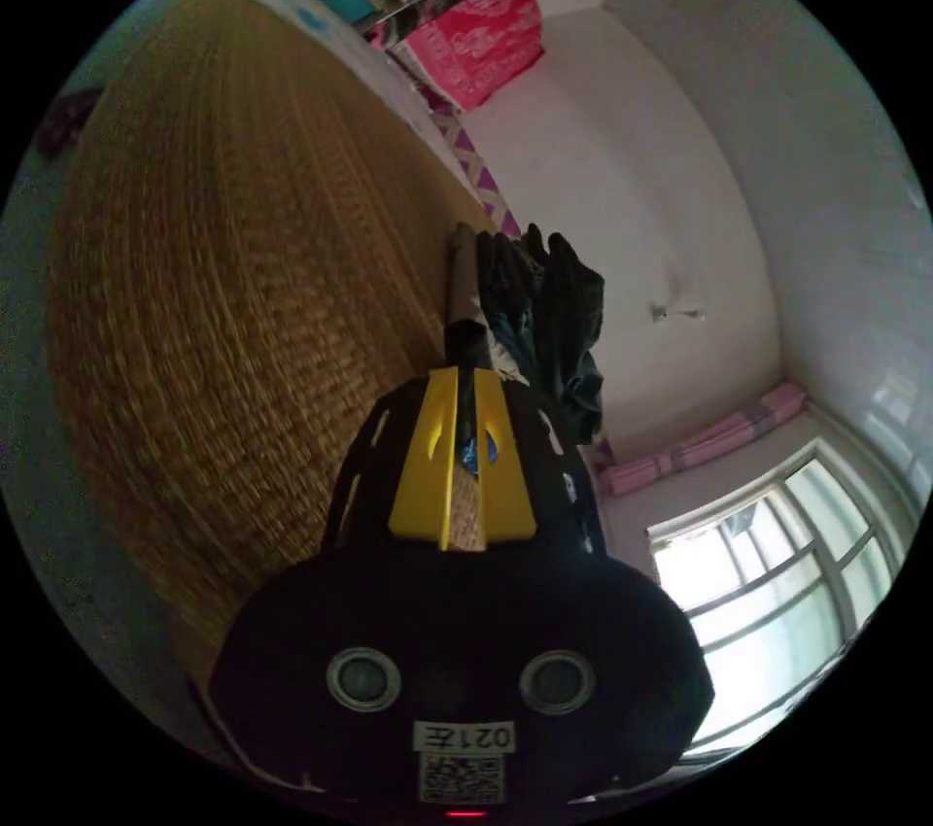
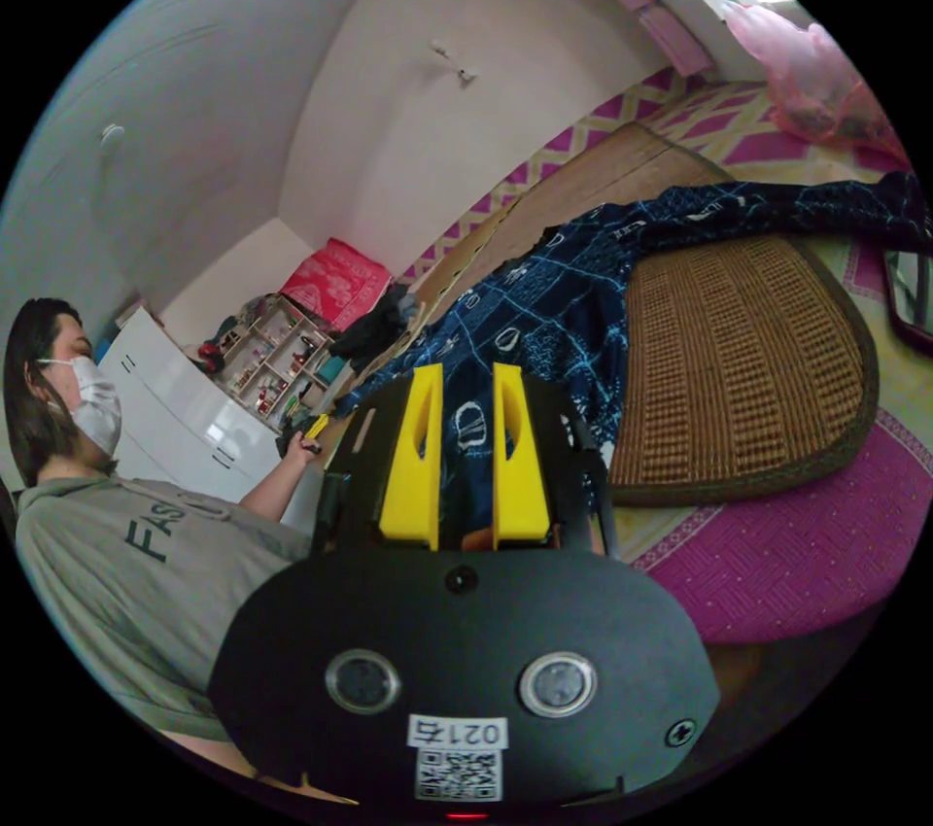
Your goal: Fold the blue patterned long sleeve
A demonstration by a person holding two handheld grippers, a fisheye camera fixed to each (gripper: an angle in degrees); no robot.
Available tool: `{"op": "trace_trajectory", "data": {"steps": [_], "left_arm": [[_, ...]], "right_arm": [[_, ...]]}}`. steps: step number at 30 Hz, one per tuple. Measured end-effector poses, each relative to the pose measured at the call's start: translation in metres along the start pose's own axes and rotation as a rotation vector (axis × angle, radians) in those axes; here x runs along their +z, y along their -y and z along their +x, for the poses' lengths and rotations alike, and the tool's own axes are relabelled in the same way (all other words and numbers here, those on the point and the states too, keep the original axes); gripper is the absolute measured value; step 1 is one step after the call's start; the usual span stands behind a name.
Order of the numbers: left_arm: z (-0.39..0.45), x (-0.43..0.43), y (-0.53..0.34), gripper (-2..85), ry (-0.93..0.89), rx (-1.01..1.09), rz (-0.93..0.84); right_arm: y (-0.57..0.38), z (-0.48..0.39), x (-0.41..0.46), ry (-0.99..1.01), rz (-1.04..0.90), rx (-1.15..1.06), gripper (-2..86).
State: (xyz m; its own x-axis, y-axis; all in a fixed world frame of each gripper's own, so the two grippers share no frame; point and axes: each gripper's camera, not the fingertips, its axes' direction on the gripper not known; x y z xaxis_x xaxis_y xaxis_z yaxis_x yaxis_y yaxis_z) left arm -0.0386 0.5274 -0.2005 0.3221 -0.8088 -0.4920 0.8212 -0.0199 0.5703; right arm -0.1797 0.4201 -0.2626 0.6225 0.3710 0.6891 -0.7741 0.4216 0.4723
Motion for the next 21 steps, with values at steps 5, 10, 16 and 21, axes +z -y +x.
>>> {"op": "trace_trajectory", "data": {"steps": [5,10,16,21], "left_arm": [[0.009,0.013,0.041,12.2,0.178,0.133,-0.112],[0.001,0.035,0.064,10.7,0.239,0.096,-0.218],[0.003,0.018,0.074,-0.3,0.105,0.105,-0.219],[-0.033,0.022,0.06,-0.6,0.015,-0.089,-0.259]], "right_arm": [[-0.01,-0.009,0.018,0.012,-0.028,-0.007,8.3],[-0.023,-0.014,0.032,0.007,-0.039,-0.007,8.3],[-0.036,-0.011,0.049,0.02,-0.052,0.01,8.2],[-0.044,-0.002,0.069,0.047,-0.076,0.028,8.0]]}}
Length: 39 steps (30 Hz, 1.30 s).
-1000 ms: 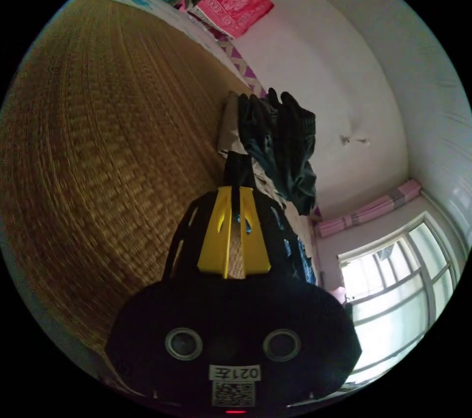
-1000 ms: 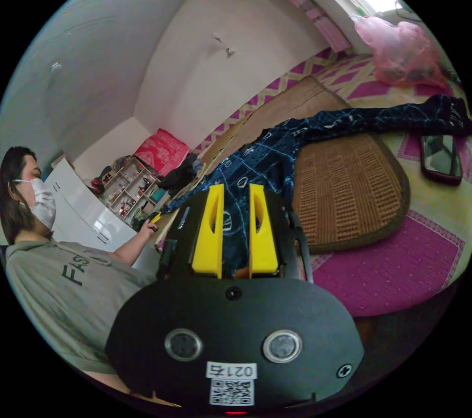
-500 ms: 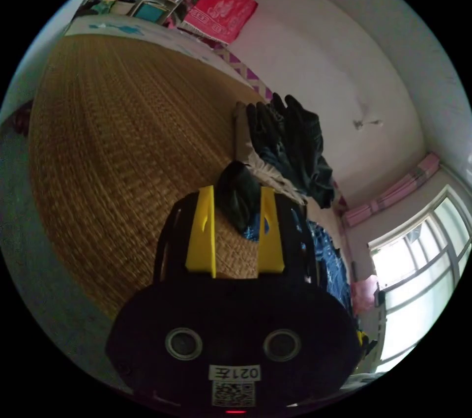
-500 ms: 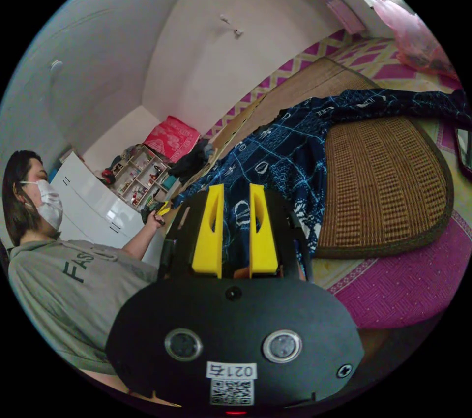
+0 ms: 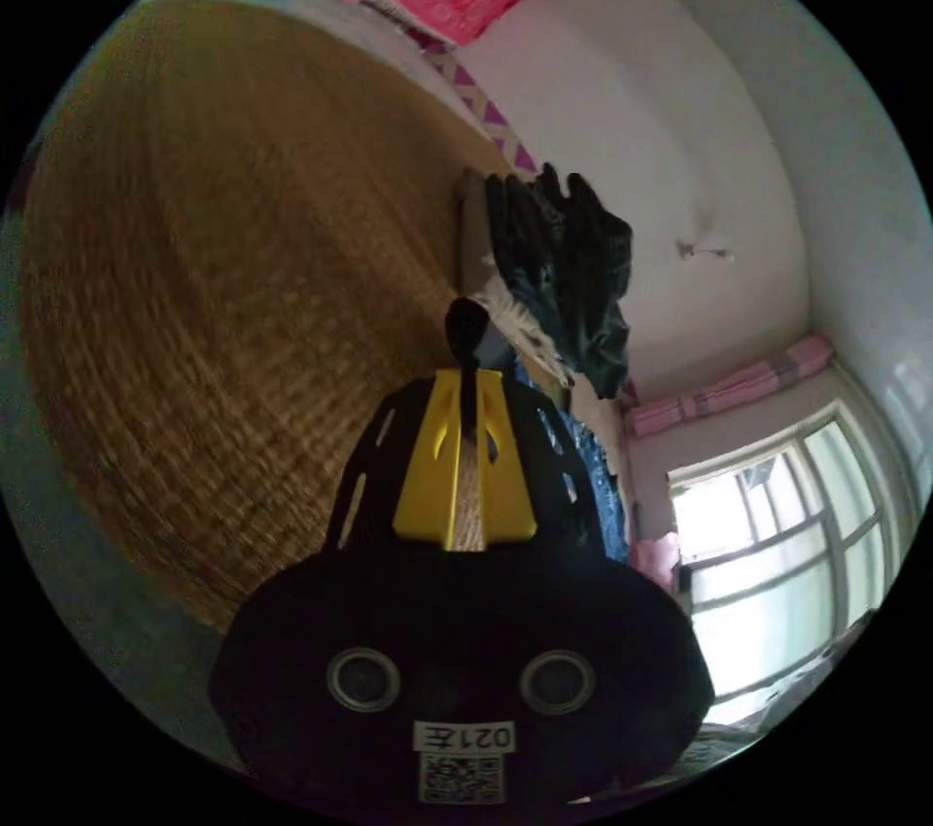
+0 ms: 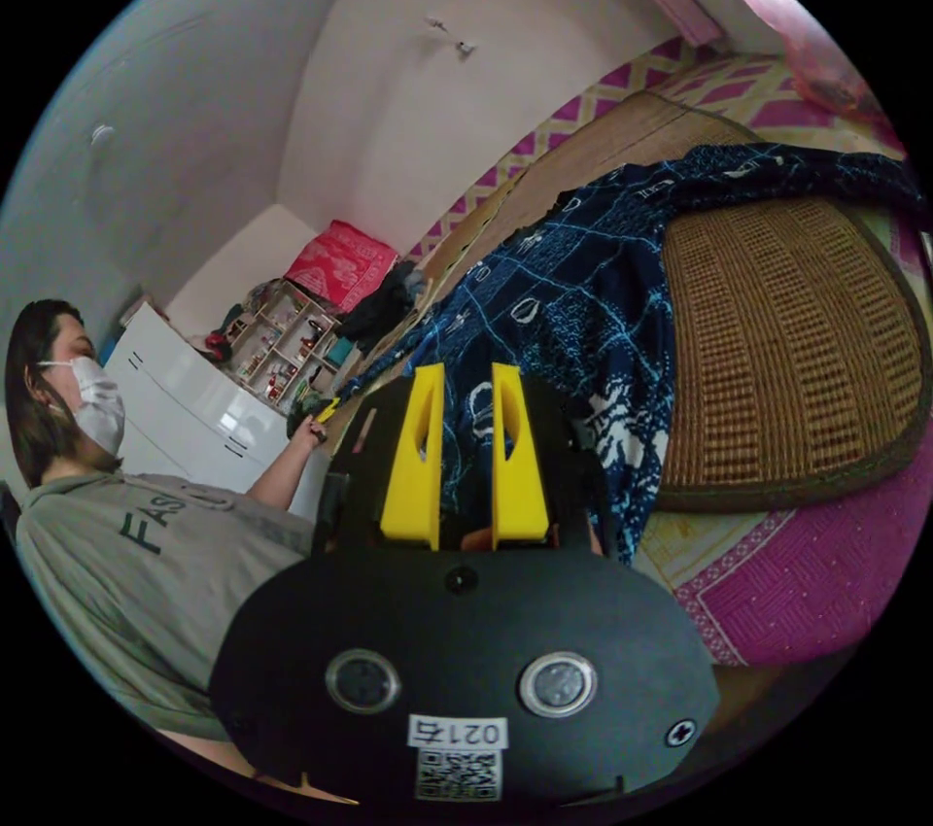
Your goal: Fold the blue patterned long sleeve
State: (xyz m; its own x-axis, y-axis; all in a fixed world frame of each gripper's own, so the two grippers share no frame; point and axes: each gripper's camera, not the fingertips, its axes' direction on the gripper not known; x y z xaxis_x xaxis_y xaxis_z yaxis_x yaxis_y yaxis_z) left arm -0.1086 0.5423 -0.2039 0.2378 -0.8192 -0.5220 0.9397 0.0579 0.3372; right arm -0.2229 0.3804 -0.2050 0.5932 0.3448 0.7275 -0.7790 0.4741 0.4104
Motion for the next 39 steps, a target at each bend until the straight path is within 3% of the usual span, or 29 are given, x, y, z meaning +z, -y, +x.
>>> {"op": "trace_trajectory", "data": {"steps": [4,12,18,27,32,39], "left_arm": [[0.002,0.006,-0.01,-0.3,-0.136,-0.068,0.053],[0.034,0.04,-0.039,0.1,-0.091,-0.045,0.013],[0.125,0.065,-0.084,-0.9,0.0,0.151,0.031],[0.423,0.16,-0.218,-1.0,-0.055,0.686,0.002],[0.594,0.299,-0.325,-1.0,-0.016,0.953,-0.133],[0.718,0.489,-0.48,-1.0,-0.063,1.105,-0.361]], "right_arm": [[0.0,0.0,0.015,0.034,-0.02,-0.012,7.9],[-0.014,0.005,0.02,0.03,-0.014,-0.013,7.8],[-0.034,0.018,0.015,-0.034,0.03,-0.001,0.8],[-0.045,0.009,0.025,-0.343,-0.077,-0.124,-0.6],[-0.05,-0.013,0.02,-0.423,-0.104,-0.245,-0.6],[-0.068,-0.009,-0.015,-0.386,-0.113,-0.264,-0.6]]}}
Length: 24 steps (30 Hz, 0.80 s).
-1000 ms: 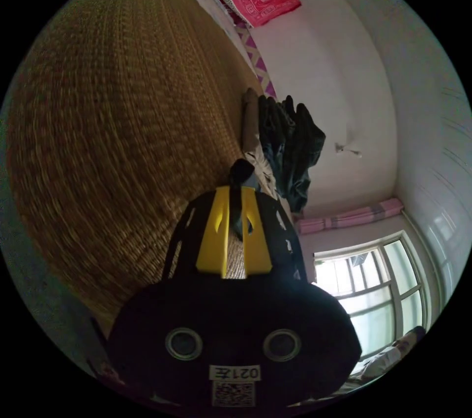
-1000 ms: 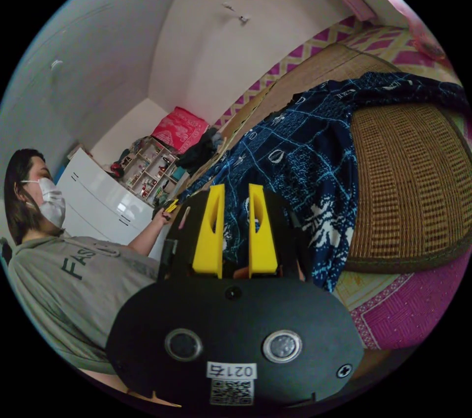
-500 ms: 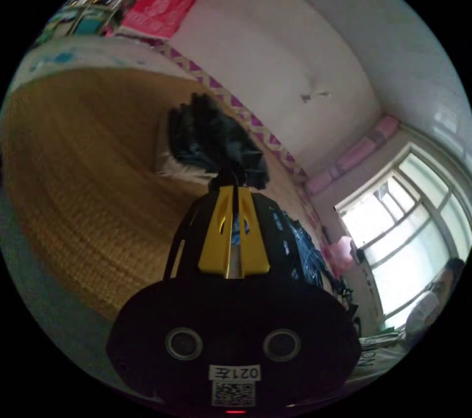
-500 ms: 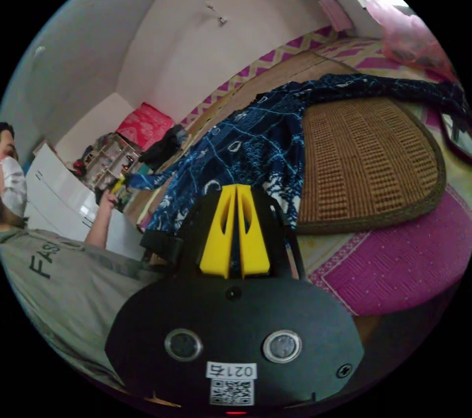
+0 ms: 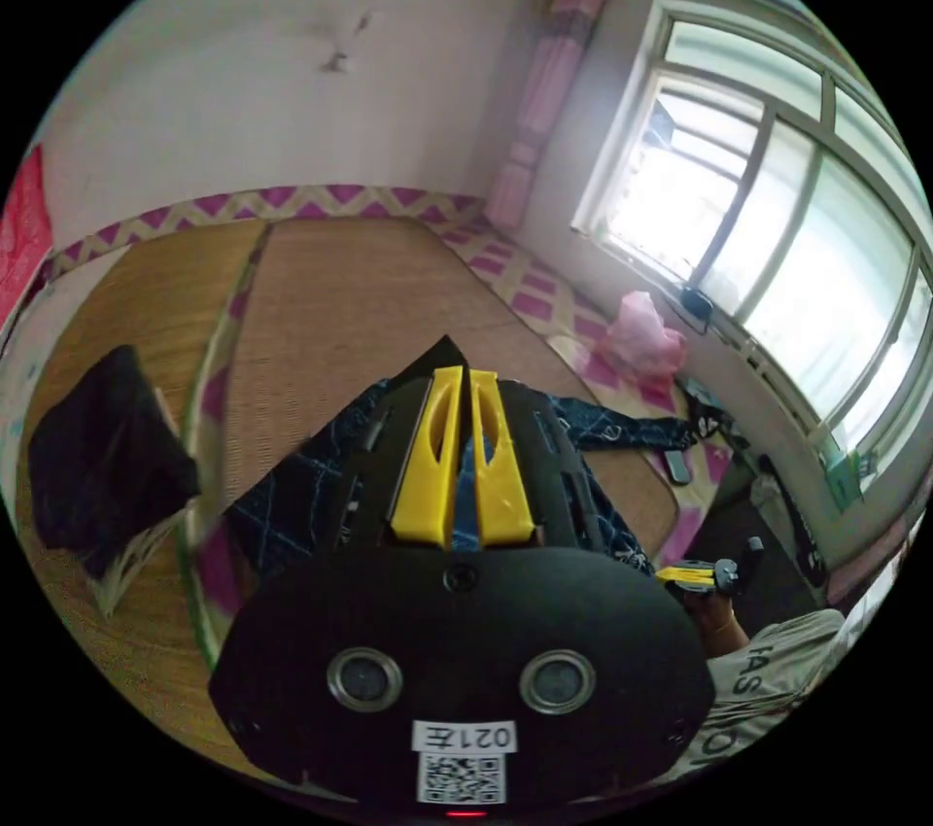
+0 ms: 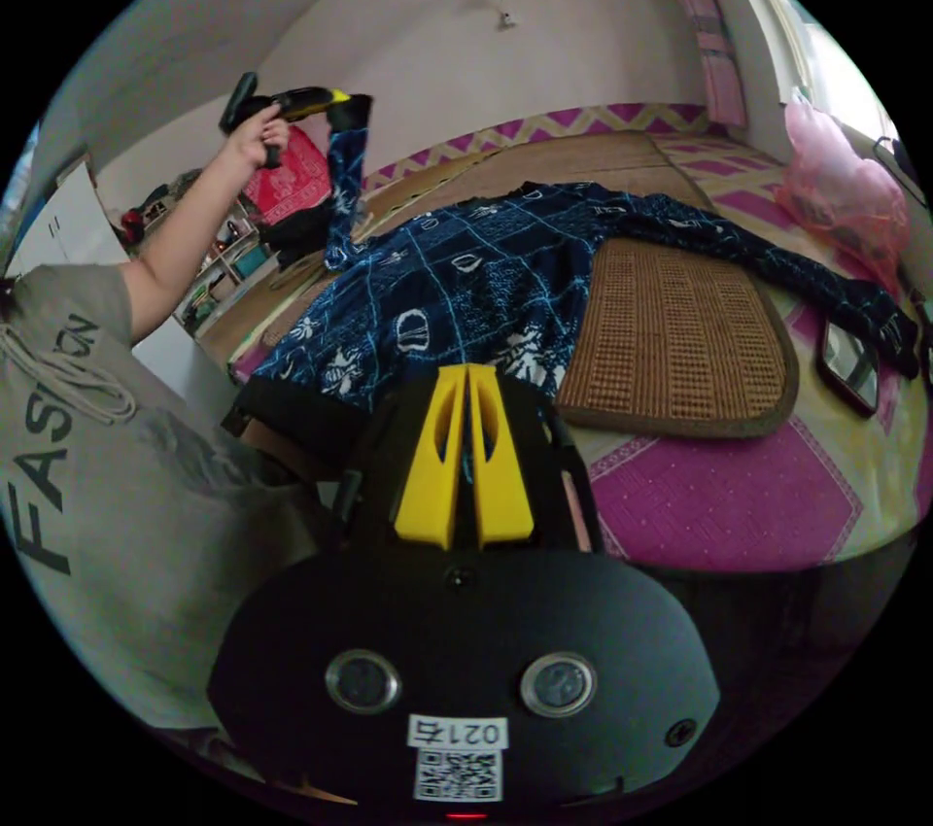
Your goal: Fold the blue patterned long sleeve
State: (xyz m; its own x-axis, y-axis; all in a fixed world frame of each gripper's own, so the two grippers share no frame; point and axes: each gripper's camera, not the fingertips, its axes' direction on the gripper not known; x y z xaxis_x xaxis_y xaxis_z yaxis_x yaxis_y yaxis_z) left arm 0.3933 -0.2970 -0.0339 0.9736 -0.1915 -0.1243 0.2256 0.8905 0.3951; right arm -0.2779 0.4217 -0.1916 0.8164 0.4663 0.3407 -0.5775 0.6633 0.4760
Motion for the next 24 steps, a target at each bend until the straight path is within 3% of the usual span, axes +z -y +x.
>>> {"op": "trace_trajectory", "data": {"steps": [5,14,16,19,20,24], "left_arm": [[0.092,0.184,0.016,-1.0,-0.121,0.028,-0.162],[0.179,0.372,0.005,-0.8,-0.152,0.033,-0.342],[0.184,0.392,-0.001,-0.5,-0.278,0.03,-0.34],[0.174,0.404,-0.01,0.9,-0.676,-0.057,-0.25],[0.168,0.4,-0.013,1.4,-0.725,-0.086,-0.2],[0.166,0.37,-0.022,0.3,-0.629,-0.041,-0.123]], "right_arm": [[-0.022,0.024,-0.012,-0.056,-0.031,0.012,-0.6],[-0.038,0.079,-0.039,0.016,-0.001,0.074,-0.6],[-0.036,0.091,-0.045,0.012,0.01,0.081,-0.5],[-0.031,0.121,-0.063,-0.014,0.04,0.11,-0.1],[-0.028,0.137,-0.074,-0.051,0.06,0.133,0.3],[-0.012,0.197,-0.118,-0.225,0.119,0.192,3.2]]}}
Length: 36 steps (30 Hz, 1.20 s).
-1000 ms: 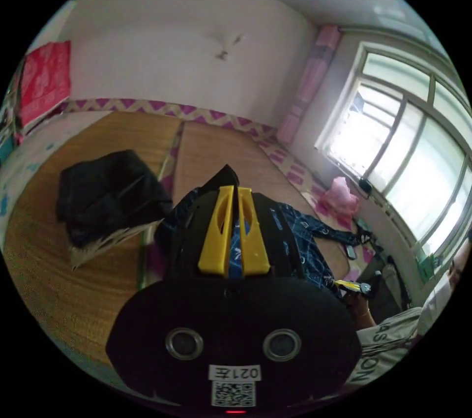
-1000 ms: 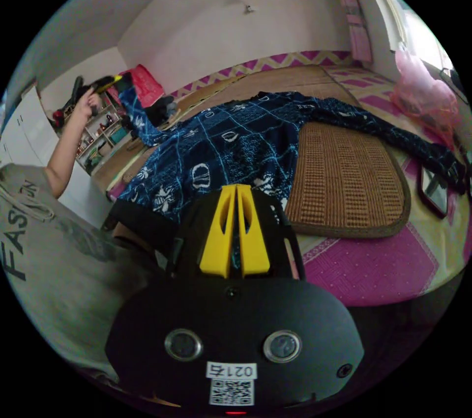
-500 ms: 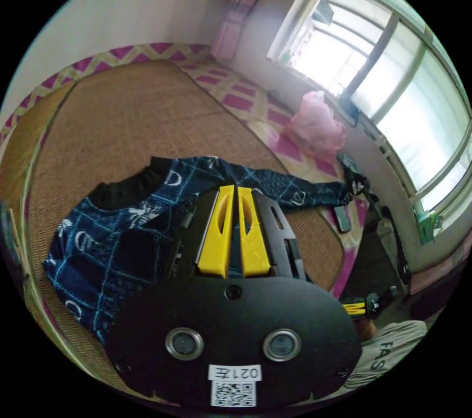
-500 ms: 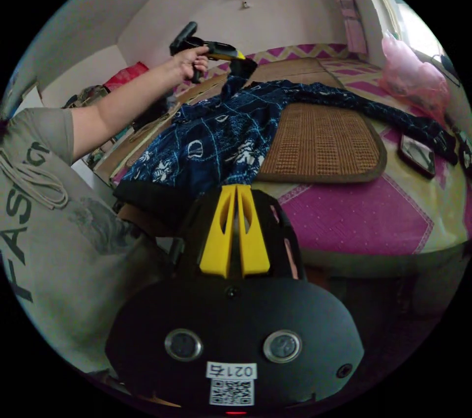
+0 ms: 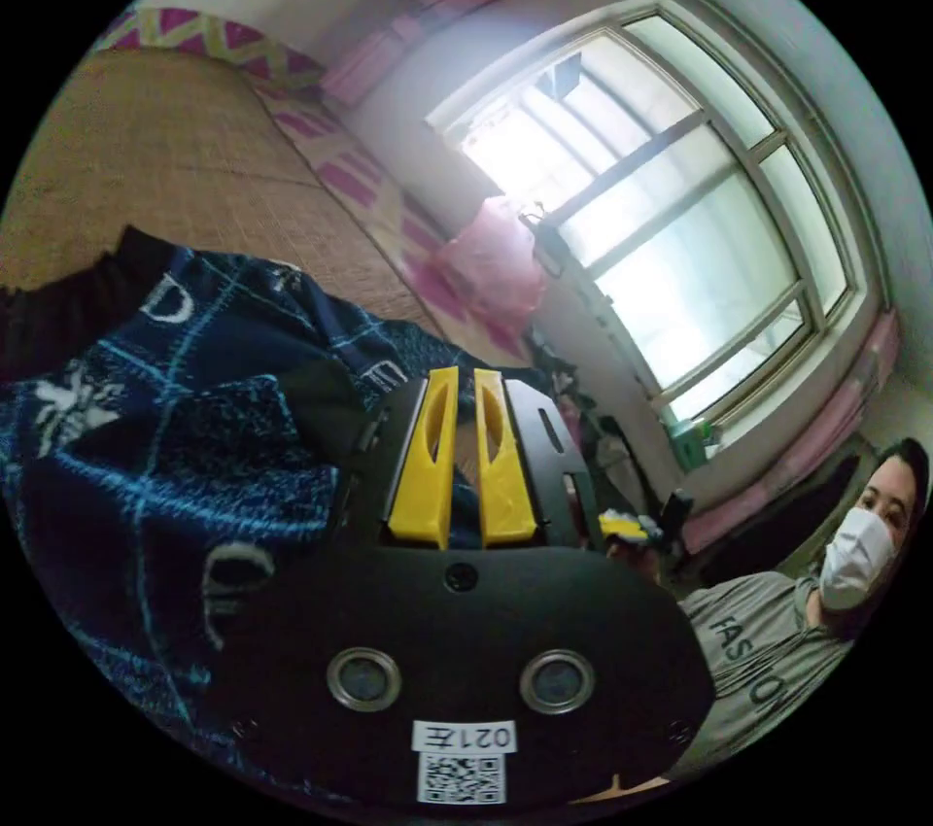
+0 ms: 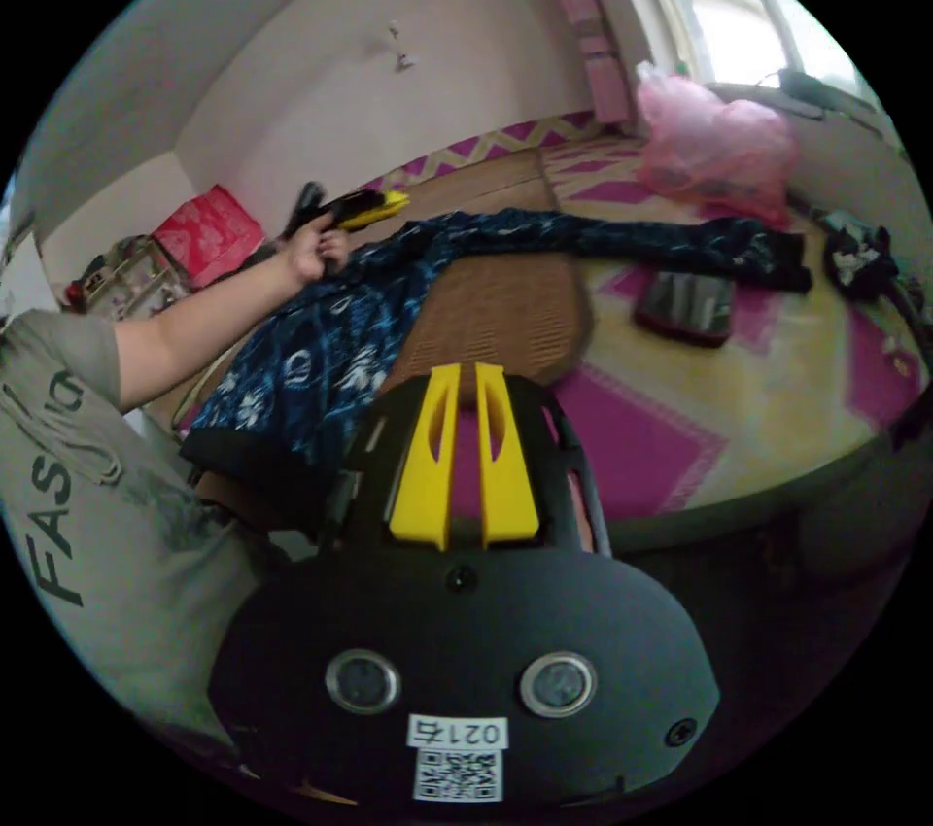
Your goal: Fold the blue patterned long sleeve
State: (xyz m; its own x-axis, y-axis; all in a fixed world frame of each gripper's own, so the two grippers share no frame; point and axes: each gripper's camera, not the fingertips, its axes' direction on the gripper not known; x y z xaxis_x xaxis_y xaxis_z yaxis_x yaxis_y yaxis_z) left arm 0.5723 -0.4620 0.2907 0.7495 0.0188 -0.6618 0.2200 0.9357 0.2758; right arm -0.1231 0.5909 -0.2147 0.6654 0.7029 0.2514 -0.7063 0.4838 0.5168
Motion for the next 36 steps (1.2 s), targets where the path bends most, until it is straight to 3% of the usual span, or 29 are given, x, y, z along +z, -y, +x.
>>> {"op": "trace_trajectory", "data": {"steps": [5,9,13,19,24,27,30,36], "left_arm": [[0.038,-0.03,-0.037,-0.9,0.202,0.148,-0.051],[0.053,-0.046,-0.072,-0.9,0.249,0.168,-0.087],[0.058,-0.072,-0.115,-0.9,0.241,0.127,-0.091],[0.057,-0.117,-0.168,-0.9,0.306,0.075,-0.046],[0.052,-0.15,-0.197,-0.9,0.26,0.024,0.005],[0.053,-0.173,-0.214,-0.9,0.245,0.011,0.035],[0.056,-0.199,-0.235,-0.9,0.23,0.008,0.066],[0.062,-0.263,-0.288,-0.9,0.249,0.008,0.12]], "right_arm": [[0.068,0.124,-0.033,-0.21,0.09,0.146,5.9],[0.1,0.224,-0.038,-0.207,0.134,0.371,7.6],[0.086,0.31,-0.013,-0.044,0.128,0.748,11.9],[0.06,0.306,0.003,-0.051,0.254,0.895,11.0],[0.047,0.312,0.039,0.081,0.319,0.998,6.6],[0.064,0.282,0.038,0.028,0.379,0.913,3.9],[0.116,0.196,0.032,-0.046,0.398,0.645,2.5],[0.213,-0.094,0.098,-0.134,0.276,-0.031,1.7]]}}
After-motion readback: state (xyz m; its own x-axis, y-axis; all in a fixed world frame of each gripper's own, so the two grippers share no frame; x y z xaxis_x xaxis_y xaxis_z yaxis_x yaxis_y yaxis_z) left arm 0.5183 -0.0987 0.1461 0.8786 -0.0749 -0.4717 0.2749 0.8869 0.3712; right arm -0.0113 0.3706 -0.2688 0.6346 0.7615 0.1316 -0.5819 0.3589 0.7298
